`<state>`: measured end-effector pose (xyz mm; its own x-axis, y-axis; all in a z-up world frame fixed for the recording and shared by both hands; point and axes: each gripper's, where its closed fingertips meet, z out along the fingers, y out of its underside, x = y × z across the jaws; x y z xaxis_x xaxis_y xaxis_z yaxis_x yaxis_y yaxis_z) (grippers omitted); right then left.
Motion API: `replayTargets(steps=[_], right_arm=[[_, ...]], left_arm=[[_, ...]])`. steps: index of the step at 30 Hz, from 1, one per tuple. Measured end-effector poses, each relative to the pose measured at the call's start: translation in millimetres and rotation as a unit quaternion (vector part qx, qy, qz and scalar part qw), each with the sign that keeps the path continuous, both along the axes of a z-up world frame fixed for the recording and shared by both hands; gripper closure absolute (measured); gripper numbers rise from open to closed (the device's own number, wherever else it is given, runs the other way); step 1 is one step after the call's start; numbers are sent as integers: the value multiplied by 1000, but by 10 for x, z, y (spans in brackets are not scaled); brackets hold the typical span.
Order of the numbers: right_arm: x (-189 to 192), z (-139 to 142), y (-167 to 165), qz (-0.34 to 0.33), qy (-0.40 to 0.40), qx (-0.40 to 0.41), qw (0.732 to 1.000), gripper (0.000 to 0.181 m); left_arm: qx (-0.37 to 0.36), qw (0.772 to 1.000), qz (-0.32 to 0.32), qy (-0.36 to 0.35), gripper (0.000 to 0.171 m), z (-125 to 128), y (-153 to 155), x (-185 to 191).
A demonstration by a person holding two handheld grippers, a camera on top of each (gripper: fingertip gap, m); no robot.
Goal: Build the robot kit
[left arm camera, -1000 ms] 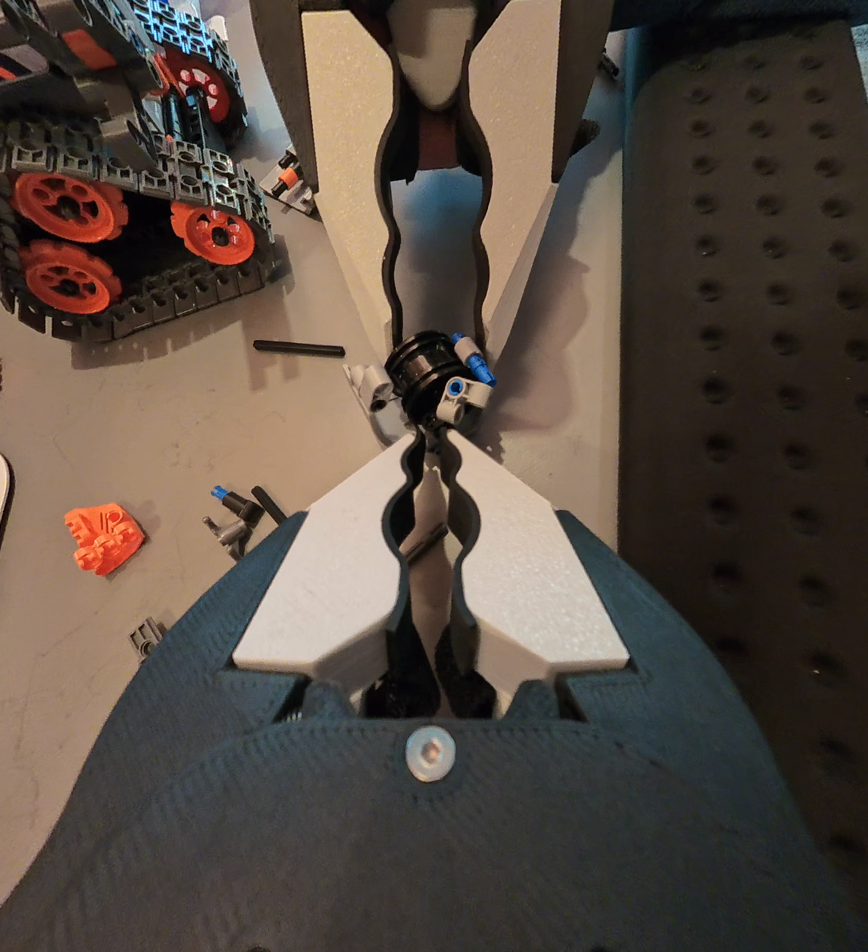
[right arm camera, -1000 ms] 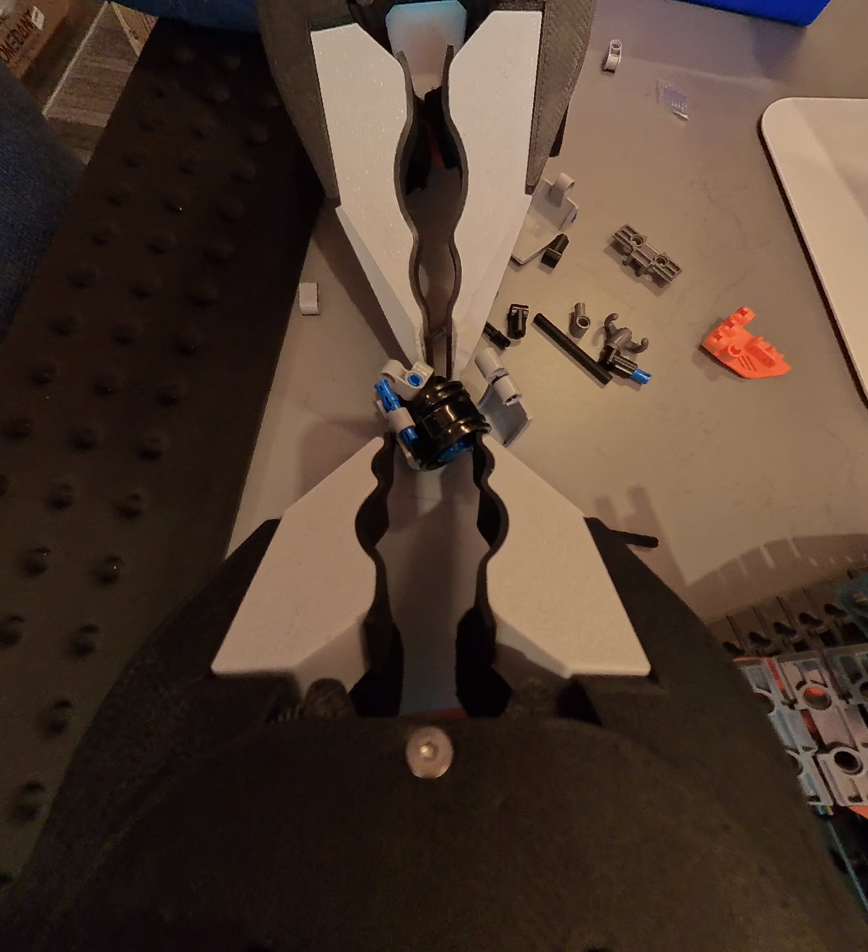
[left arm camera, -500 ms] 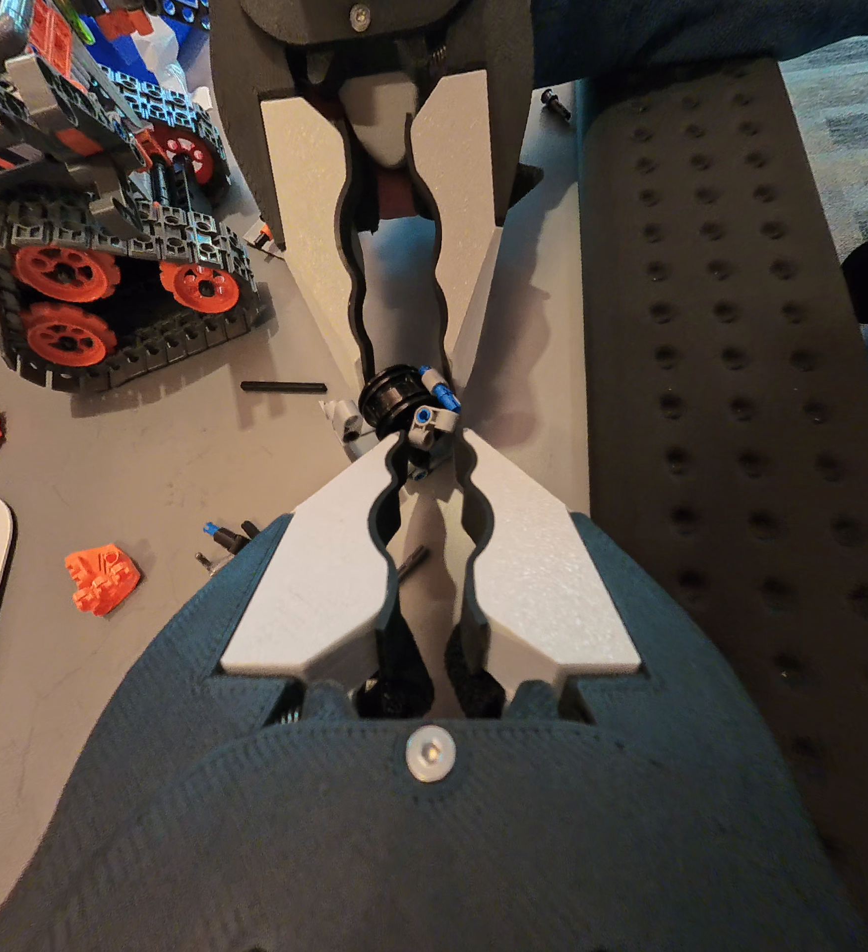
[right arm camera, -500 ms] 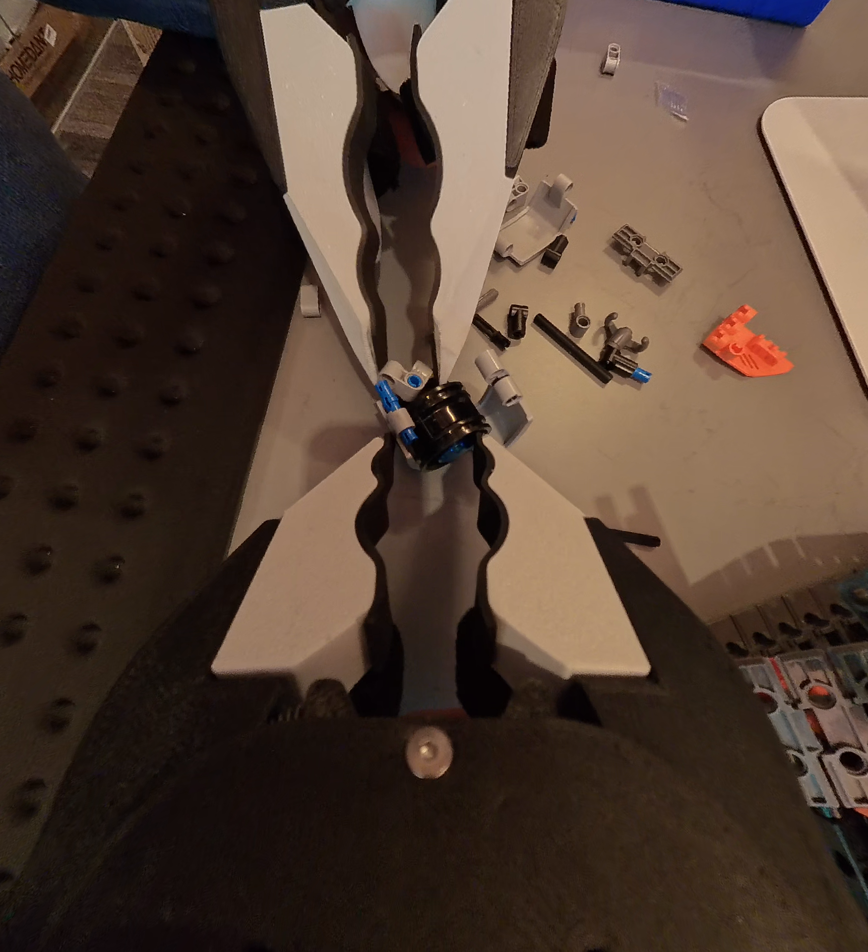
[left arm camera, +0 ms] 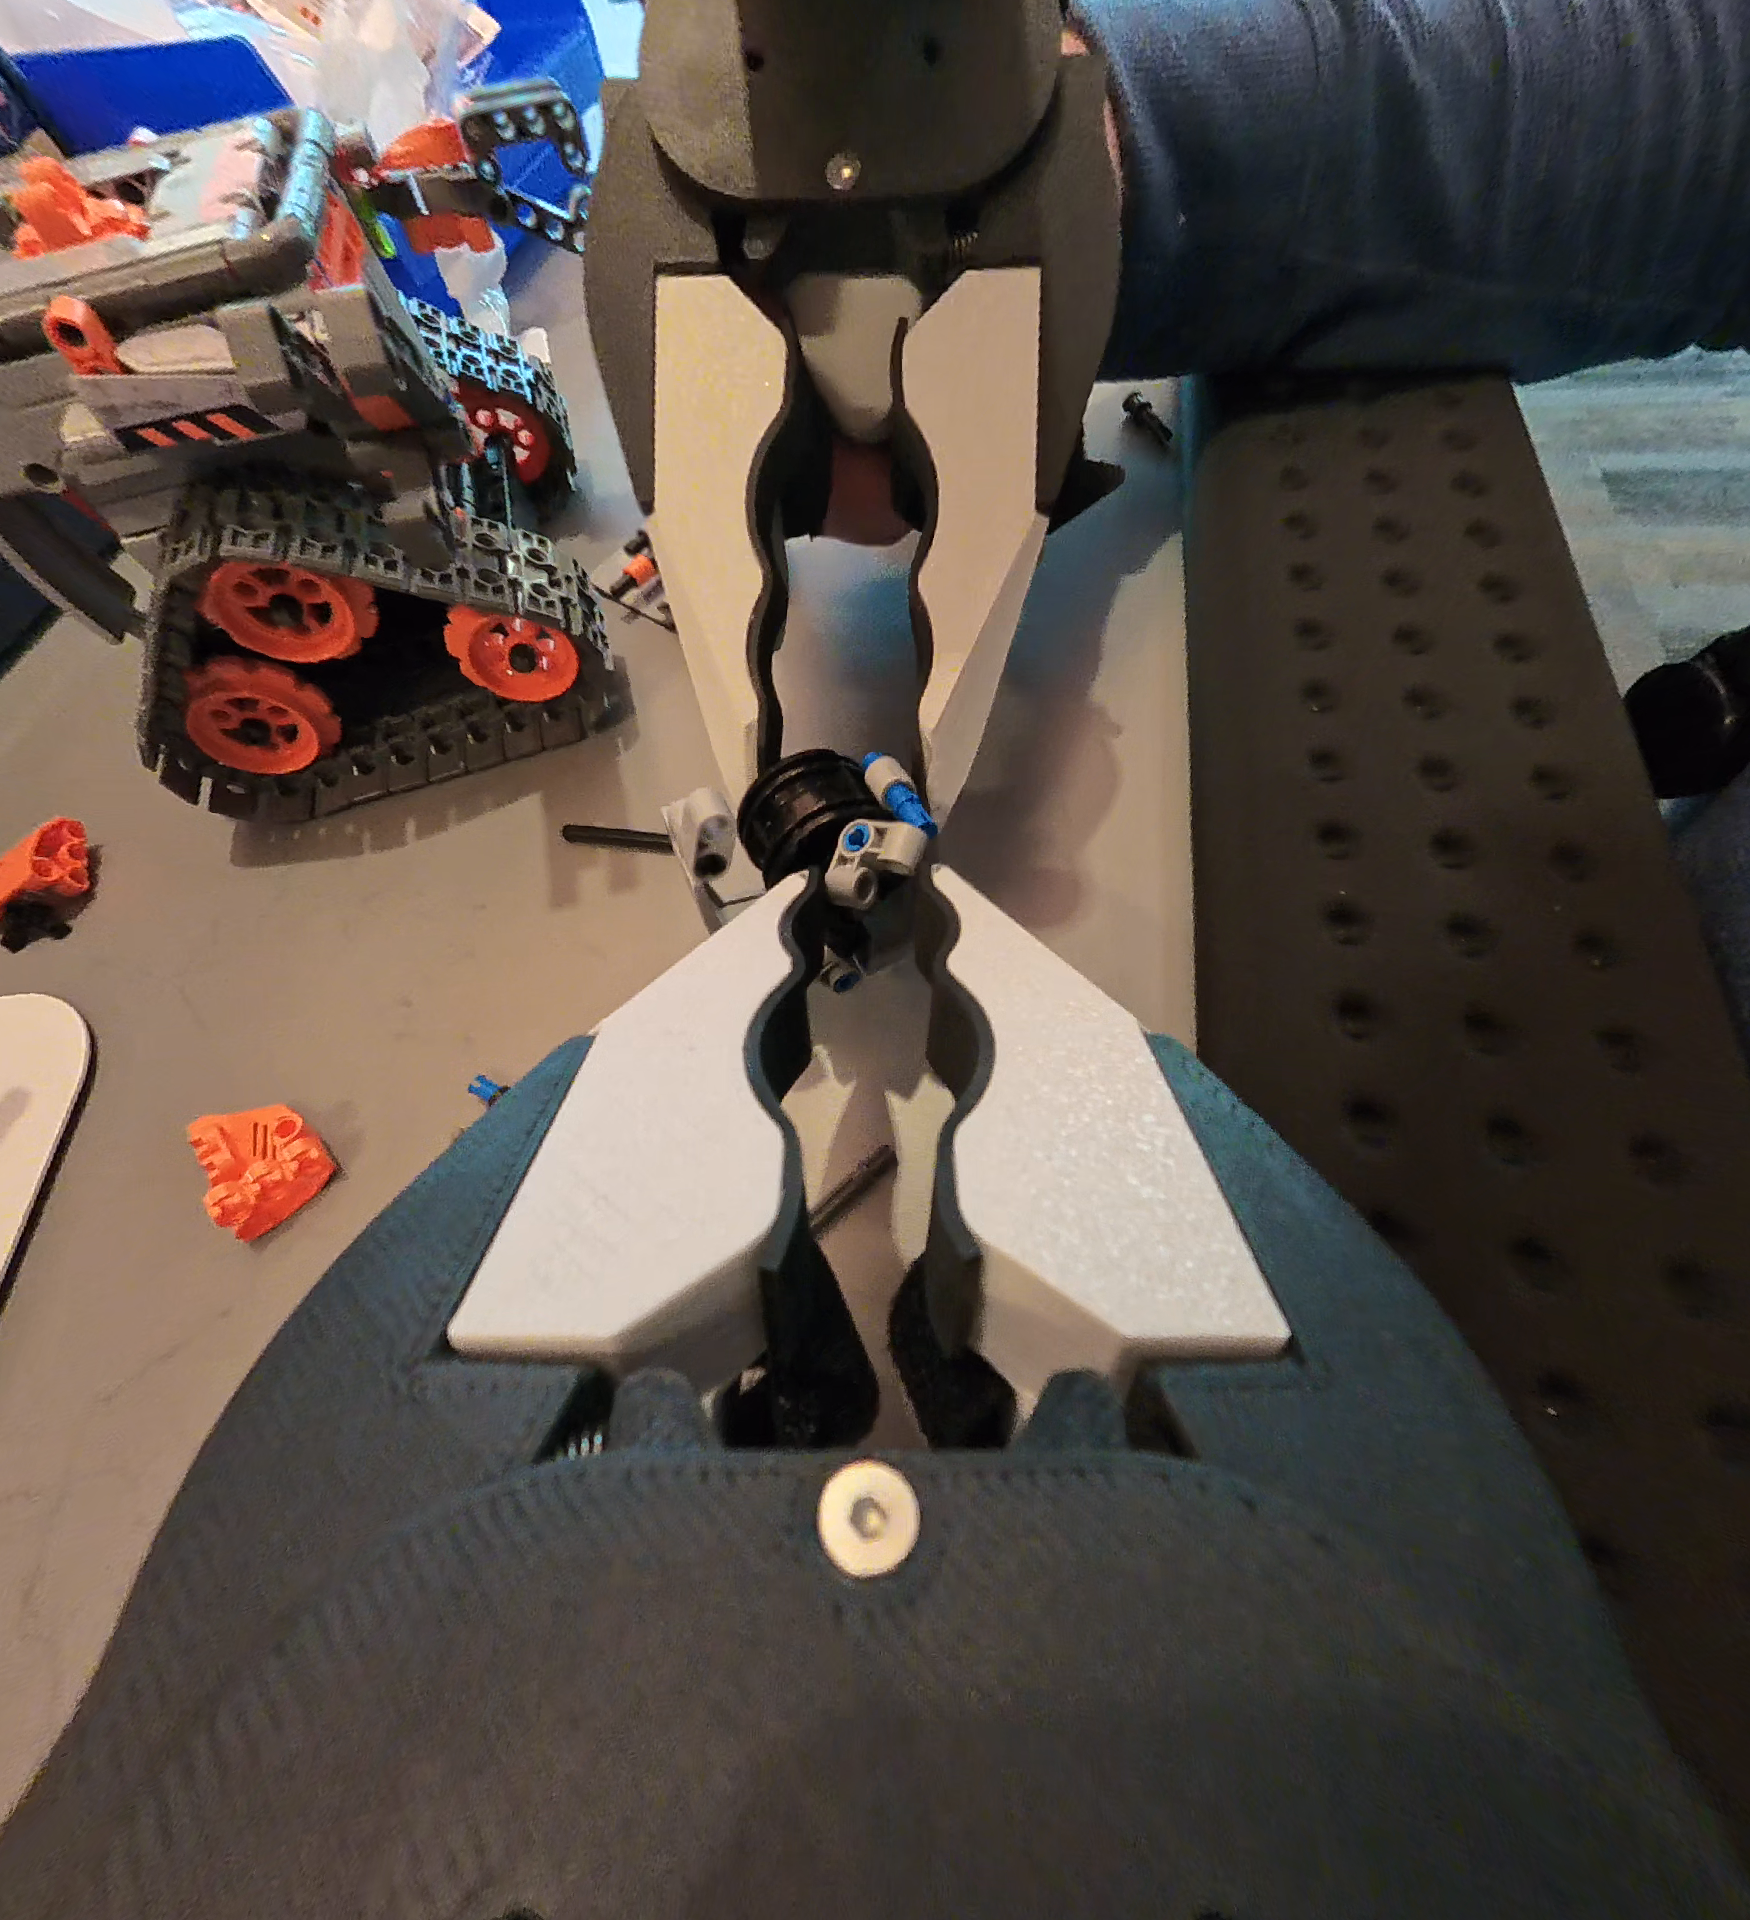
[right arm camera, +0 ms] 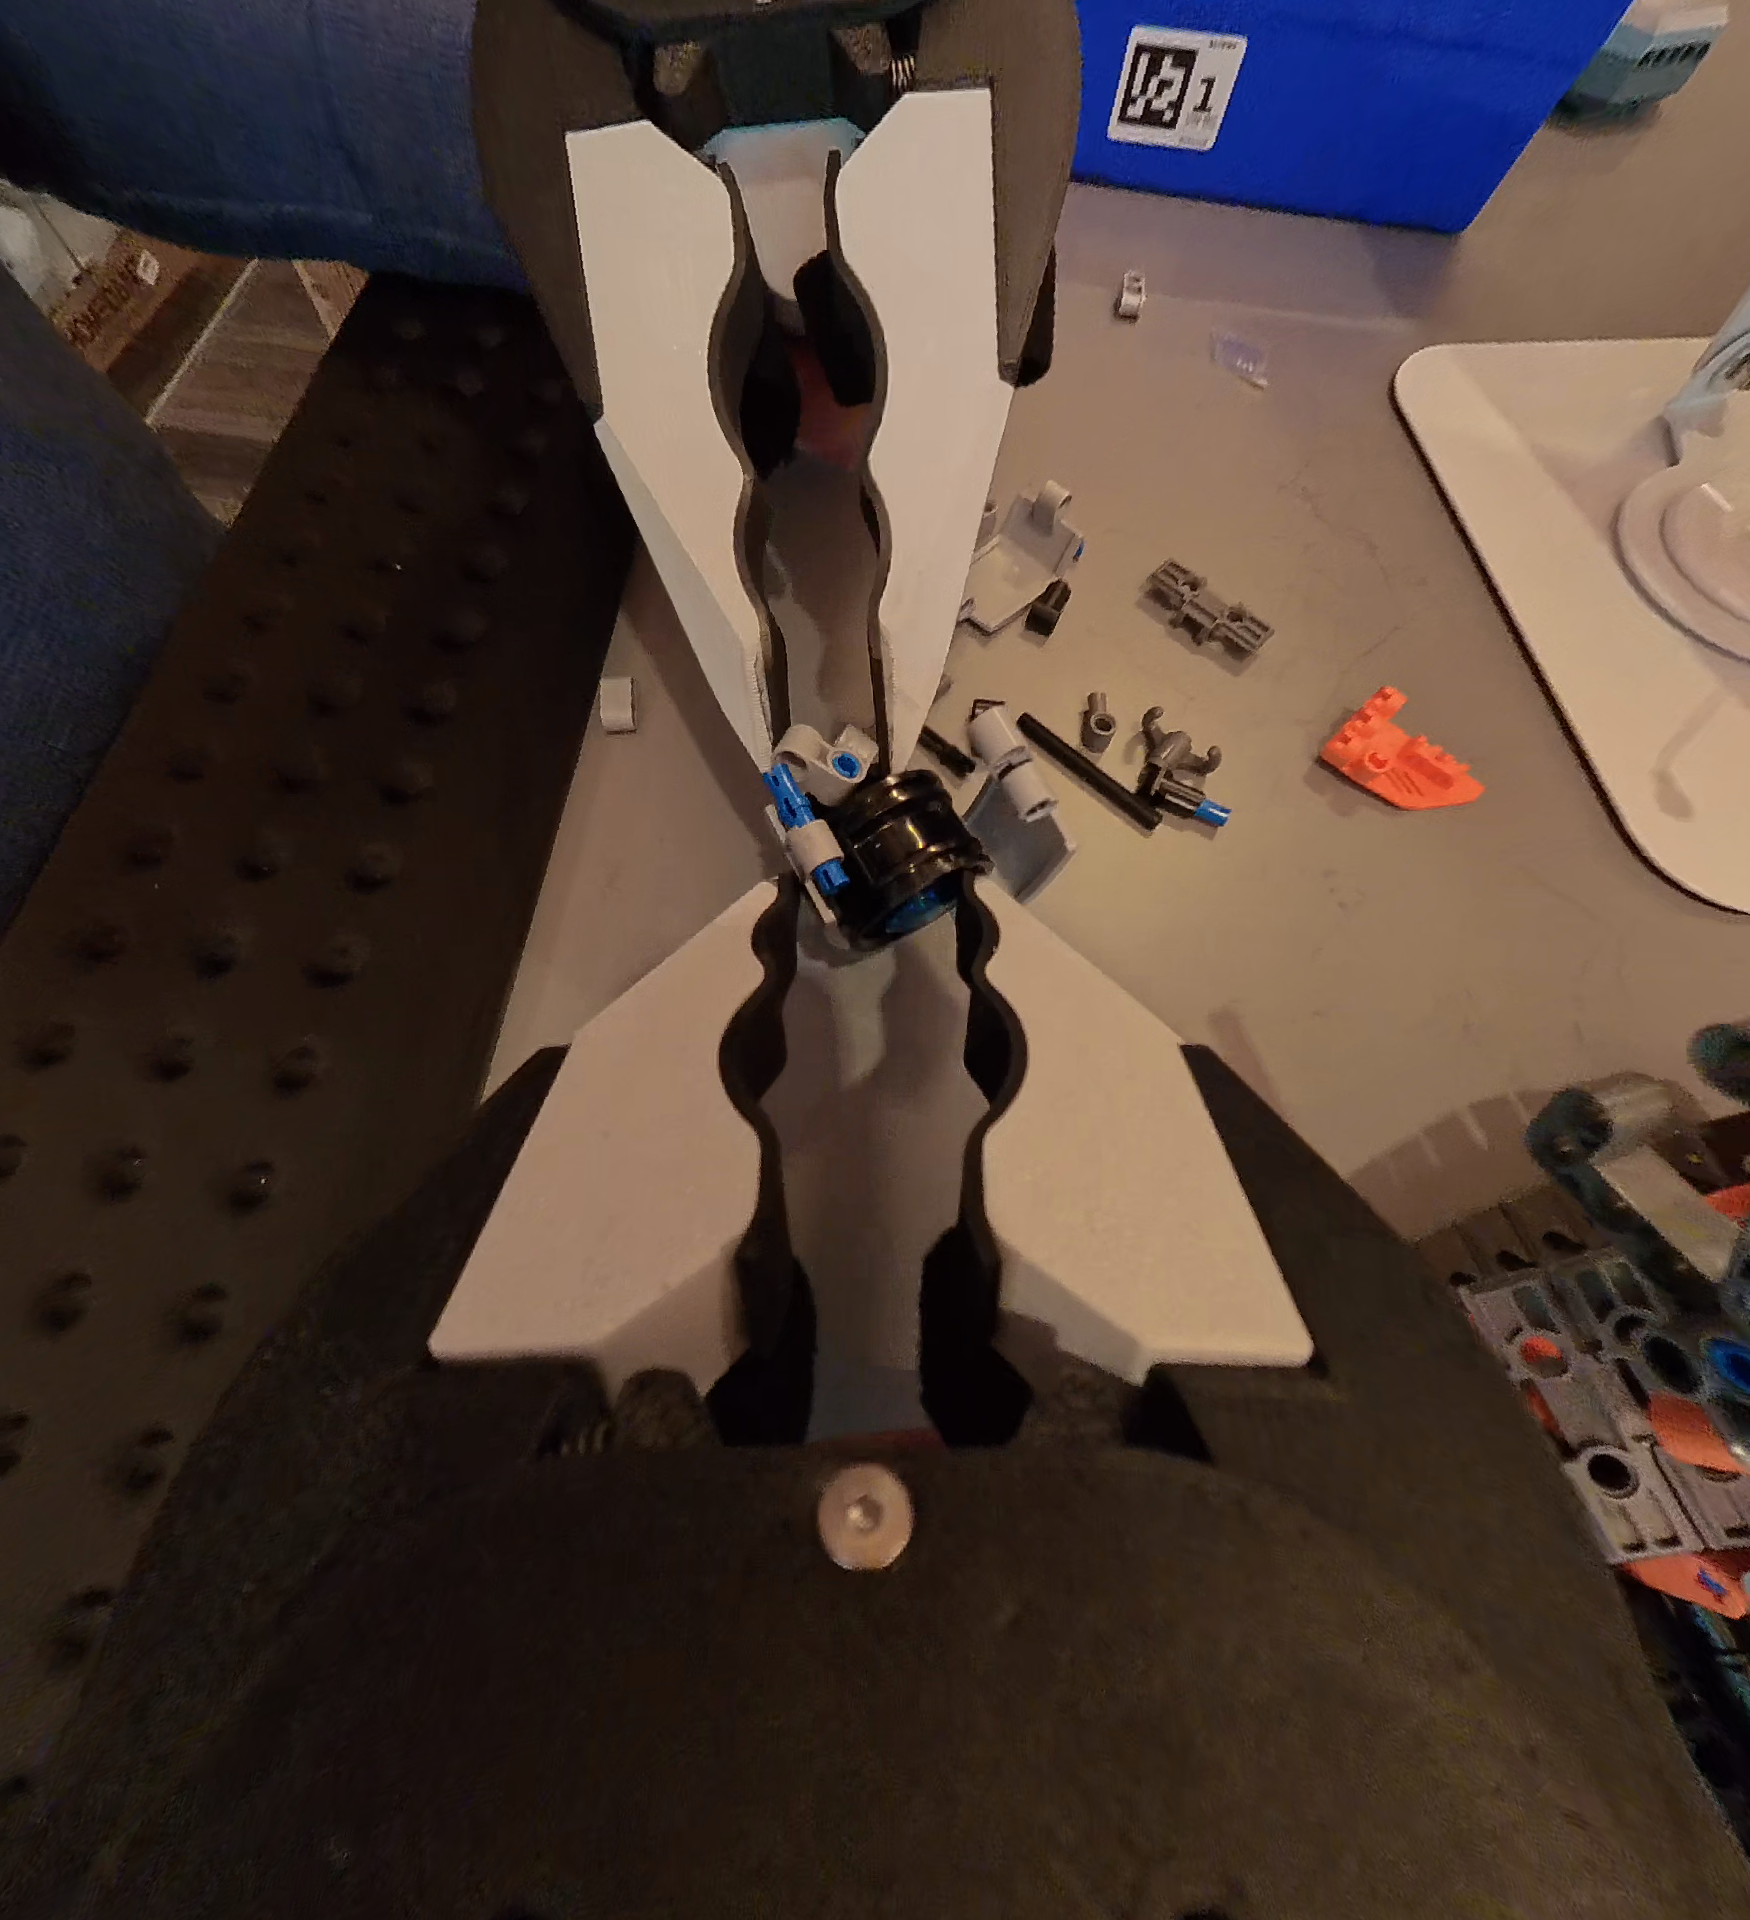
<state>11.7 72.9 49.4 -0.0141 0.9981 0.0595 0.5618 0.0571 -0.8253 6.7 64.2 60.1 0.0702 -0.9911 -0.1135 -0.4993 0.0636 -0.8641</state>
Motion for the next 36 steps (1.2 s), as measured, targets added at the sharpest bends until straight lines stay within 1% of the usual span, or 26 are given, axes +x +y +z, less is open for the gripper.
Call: replayTargets(steps=[4, 11, 19, 23, 29, 36], right_arm=[[-4, 74, 41, -9, 20, 3, 1000, 153], [-4, 352, 96, -24, 94, -9, 995, 154], [3, 495, 111, -27, 129, -2, 991, 154], [3, 547, 114, -28, 142, 2, 989, 154], [1, 555, 120, -31, 140, 16, 989, 154], [-12, 511, 149, -40, 121, 45, 991, 155]], left_arm=[[-9, 1000, 14, -22, 158, 81, 46, -4], [-52, 994, 28, -96, 158, 328, 116, -27], [-88, 986, 30, -138, 158, 450, 139, -34], [-99, 983, 28, -152, 158, 488, 144, -42], [-111, 981, 24, -156, 157, 483, 146, -48], [-100, 985, 27, -139, 157, 416, 169, -77]])
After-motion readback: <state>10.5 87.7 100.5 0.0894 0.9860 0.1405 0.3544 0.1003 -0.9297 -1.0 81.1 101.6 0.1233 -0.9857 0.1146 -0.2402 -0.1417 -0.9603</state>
